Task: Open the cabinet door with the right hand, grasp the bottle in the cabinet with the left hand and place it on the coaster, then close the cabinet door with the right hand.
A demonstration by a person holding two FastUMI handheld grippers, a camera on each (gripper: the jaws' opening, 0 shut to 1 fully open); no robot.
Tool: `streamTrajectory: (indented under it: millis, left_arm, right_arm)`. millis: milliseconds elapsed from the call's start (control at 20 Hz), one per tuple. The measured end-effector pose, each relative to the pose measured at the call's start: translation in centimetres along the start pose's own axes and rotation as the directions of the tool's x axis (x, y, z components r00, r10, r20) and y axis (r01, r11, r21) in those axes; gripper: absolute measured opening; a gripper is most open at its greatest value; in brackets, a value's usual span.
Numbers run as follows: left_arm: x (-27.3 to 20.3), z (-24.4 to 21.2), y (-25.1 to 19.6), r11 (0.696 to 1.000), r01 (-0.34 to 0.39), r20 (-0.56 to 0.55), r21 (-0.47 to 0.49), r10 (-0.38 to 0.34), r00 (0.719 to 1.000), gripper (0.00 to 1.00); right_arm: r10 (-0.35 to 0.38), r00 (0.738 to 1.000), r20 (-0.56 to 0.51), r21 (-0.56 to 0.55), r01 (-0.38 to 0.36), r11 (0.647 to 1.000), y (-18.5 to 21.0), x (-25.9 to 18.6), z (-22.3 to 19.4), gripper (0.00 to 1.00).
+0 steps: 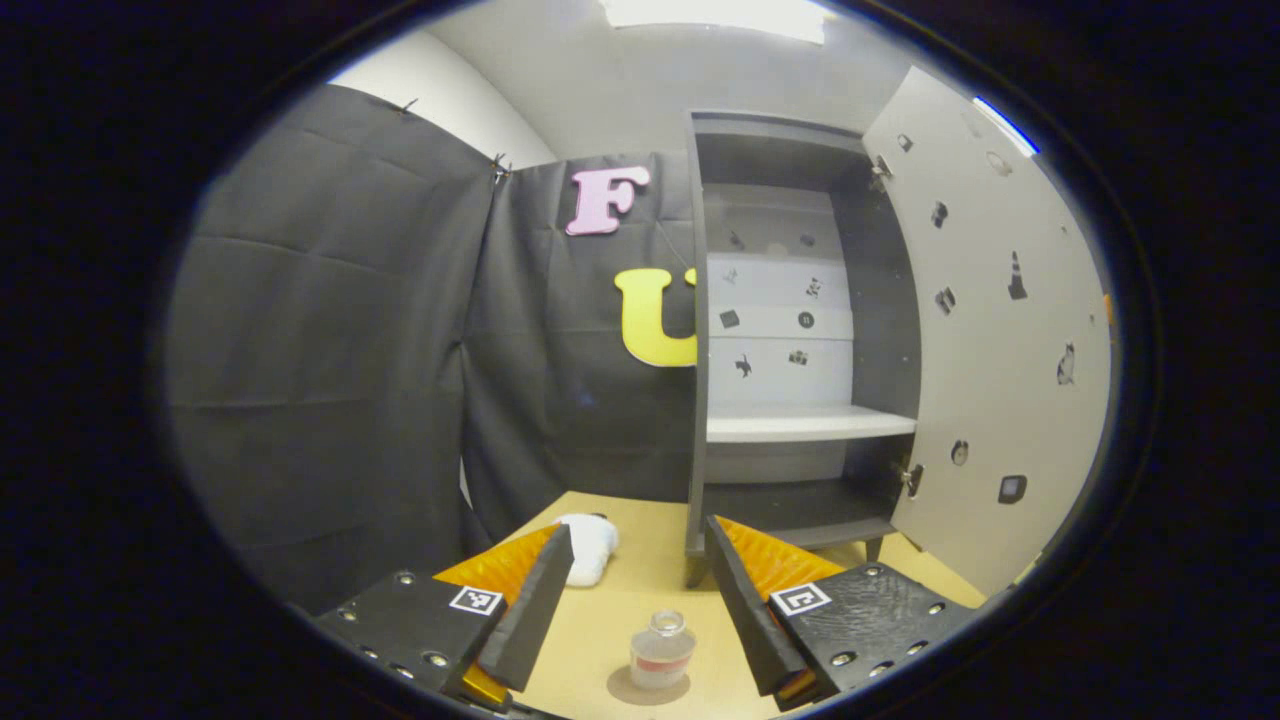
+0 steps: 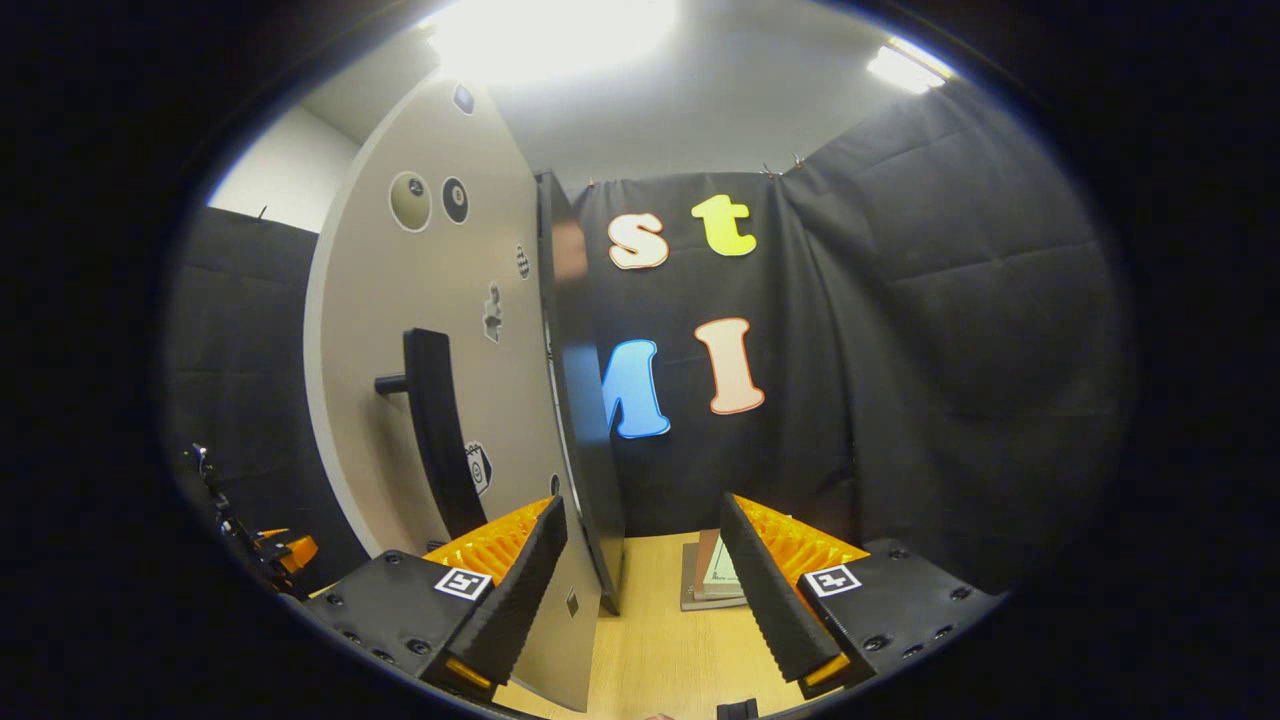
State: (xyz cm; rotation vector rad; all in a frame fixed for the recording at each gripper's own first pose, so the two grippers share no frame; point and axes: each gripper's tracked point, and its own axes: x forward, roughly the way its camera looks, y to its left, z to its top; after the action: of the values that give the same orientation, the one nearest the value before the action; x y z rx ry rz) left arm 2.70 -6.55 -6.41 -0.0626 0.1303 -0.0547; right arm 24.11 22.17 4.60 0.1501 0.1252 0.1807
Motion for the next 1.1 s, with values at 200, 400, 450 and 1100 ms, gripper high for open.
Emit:
streamTrajectory:
  millis: [200, 400, 450, 1100]
  left_arm:
    - [0.7, 2.0, 1.5, 1.0, 0.003, 0.037, 0.001, -0.003, 0.999, 0.82]
    - [2.2, 1.9, 3.4, 1.0, 0.015, 0.041, 0.004, -0.015, 0.999, 0.82]
    - [2.7, 1.6, 3.7, 1.0, 0.024, 0.033, -0.002, -0.024, 0.999, 0.8]
    - [7.4, 1.5, 8.5, 0.994, 0.107, 0.027, -0.026, -0.106, 0.994, 0.81]
  right_arm:
    - [-0.036, 0.999, 0.018, -0.036, 0.037, 0.999, 0.2, 0.0, 0.6, 0.97]
    - [-0.094, 0.995, 0.026, -0.039, 0.095, 0.995, 0.9, -0.6, 0.6, 0.97]
    - [-0.102, 0.994, 0.027, -0.052, 0.103, 0.993, 1.4, -0.8, 0.7, 0.97]
    - [0.009, 1.0, 0.012, -0.127, -0.007, 0.992, 11.9, 0.7, -0.4, 0.97]
